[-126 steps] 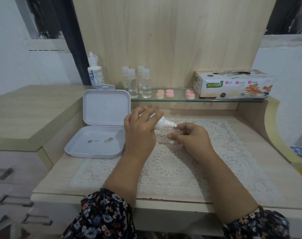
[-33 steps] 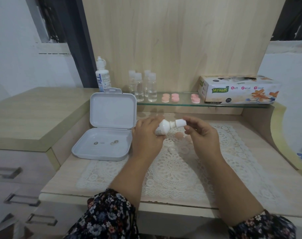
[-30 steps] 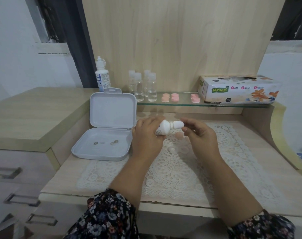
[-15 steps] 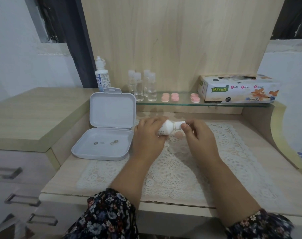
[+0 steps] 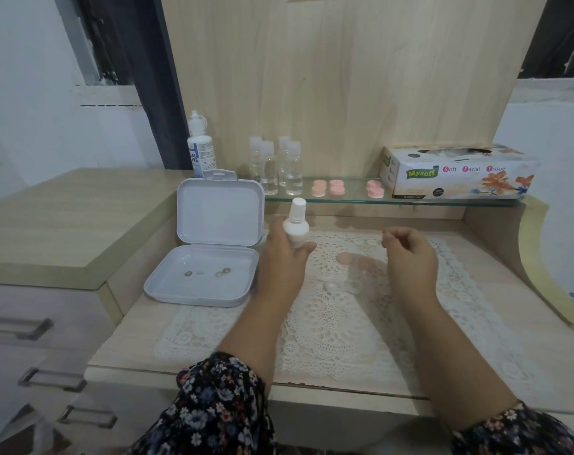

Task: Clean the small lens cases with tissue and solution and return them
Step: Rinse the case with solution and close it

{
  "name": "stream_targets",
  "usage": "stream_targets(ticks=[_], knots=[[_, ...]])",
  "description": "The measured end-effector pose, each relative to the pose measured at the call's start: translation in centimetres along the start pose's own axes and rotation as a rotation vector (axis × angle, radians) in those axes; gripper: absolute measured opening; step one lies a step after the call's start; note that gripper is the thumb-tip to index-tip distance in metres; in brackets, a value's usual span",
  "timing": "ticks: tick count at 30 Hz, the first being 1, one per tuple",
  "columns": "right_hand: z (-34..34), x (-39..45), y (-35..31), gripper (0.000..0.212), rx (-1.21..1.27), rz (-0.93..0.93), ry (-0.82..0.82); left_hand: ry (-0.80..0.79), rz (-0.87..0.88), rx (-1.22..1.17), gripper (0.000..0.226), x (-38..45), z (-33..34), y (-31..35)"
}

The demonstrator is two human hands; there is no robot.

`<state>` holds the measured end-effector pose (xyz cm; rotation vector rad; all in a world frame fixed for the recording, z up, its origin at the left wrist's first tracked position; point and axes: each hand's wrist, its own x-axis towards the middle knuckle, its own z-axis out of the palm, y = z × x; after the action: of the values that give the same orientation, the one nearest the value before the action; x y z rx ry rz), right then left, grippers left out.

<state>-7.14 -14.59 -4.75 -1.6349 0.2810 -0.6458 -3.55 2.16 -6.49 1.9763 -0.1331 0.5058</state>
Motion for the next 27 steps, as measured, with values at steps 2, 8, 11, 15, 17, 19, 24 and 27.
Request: stream_targets(ticks=[2,8,11,15,17,19,24,27], knots=[[-0.3,0.6,-0.5,0.010,0.020,0.040,-0.039,-0.015,-0.024,0.022,0.051,0.1,0.0,0.1],[-1.9,1.0,-1.3,0.003,-0.230,0.033,-0.481,-0.047,-0.067,0.066,0.049,0.3,0.1,0.2],[-2.3,0.1,0.2,0.013,-0.260,0.035,-0.552,-0.053,-0.078,0.053,0.046,0.5,0.1,0.2],[-2.4,0.1,1.6,0.030,-0.286,0.026,-0.594,-0.053,-0.076,0.038,0.046,0.5,0.0,0.3],[-2.4,0.2,1.5,0.032,-0.410,-0.084,-0.634,-0.033,-0.049,0.063,0.046,0.4,0.0,0.3],[-2.3,0.3,1.5,0.033,-0.498,-0.181,-0.646,0.003,0.018,0.117,0.051,0.3,0.1,0.2],[-2.1,0.3,2.0,0.032,-0.589,-0.261,-0.656,0.211,0.195,0.233,0.056,-0.9,-0.2,0.9],[-2.1,0.5,2.2,0.032,-0.630,-0.289,-0.654,0.261,0.472,0.236,0.028,-1.2,0.1,0.8]])
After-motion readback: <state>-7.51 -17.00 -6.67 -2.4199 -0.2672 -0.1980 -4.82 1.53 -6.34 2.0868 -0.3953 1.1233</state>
